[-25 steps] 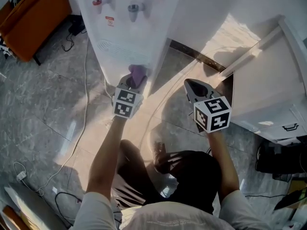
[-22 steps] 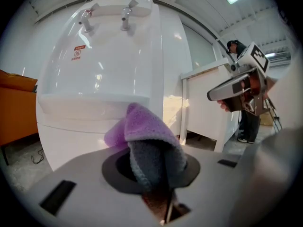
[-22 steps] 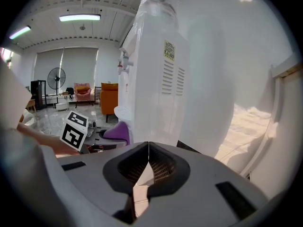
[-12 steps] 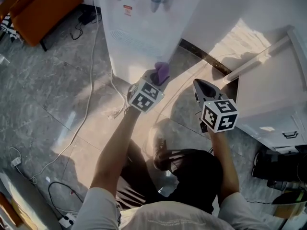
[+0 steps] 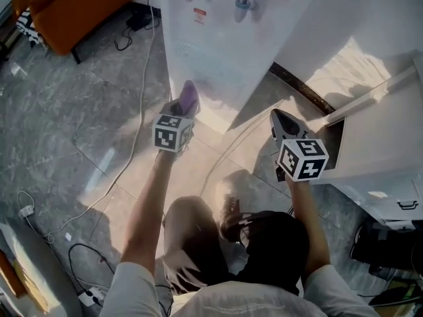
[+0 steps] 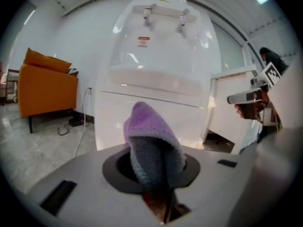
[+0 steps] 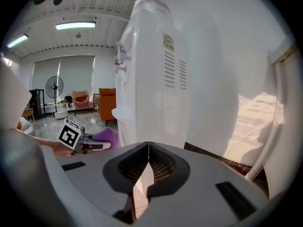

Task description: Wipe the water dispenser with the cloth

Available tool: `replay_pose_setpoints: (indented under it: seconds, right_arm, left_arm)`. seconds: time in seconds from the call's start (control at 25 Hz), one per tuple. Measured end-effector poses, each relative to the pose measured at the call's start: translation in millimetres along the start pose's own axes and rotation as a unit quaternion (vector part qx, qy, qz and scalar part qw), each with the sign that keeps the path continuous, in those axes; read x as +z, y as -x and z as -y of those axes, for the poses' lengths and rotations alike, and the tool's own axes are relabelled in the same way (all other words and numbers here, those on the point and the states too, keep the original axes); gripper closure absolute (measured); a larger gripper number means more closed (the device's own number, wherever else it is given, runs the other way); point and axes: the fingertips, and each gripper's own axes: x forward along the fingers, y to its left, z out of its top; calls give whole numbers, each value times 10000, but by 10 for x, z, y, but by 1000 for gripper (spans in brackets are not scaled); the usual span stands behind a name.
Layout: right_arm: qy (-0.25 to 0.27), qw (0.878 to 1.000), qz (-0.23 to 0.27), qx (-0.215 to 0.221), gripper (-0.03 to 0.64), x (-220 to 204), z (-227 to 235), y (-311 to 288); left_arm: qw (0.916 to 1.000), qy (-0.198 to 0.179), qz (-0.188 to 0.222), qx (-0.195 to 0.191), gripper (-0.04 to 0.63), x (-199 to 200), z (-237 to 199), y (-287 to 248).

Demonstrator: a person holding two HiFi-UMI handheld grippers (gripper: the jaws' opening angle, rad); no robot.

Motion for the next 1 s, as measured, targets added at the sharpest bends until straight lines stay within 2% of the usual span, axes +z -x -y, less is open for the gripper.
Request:
replay_pose_setpoints:
  seconds: [0.08, 0.2, 0.44, 0.56, 0.64, 0.76, 0.88, 1.0]
  right_arm:
    - [-151, 9998, -126, -27, 603, -102, 25, -143]
    - [-176, 9995, -264, 76, 603, -233, -52, -349]
    - [-42, 9990, -366, 270, 601, -254, -160, -619]
    - [104, 9984, -409, 378, 601, -296, -213, -650]
    - [180, 9979, -443, 426, 601, -346, -222, -644]
    - [211, 9975, -503, 453, 603, -424, -201, -637]
    - [243, 9970, -558, 480, 602, -485, -222, -615]
    - [262, 9971, -545, 457, 603, -491, -252, -584]
  left_arm:
    - [9991, 150, -75, 377, 511, -97, -291, -32]
    - [9956, 147, -292, 882, 511, -300, -720, -114]
    - [9894, 521, -328, 1314, 511, -690, -1389, -512]
    - [9882, 859, -282, 1240, 511, -887, -1525, -755]
    - [9882, 1076, -96, 1088, 511, -906, -1538, -840]
    - [9909, 941, 53, 960, 516, -898, -1487, -880]
    - [9944, 699, 33, 790, 516, -899, -1289, -880]
    - [9964, 633, 114, 551, 515, -835, -1071, -834]
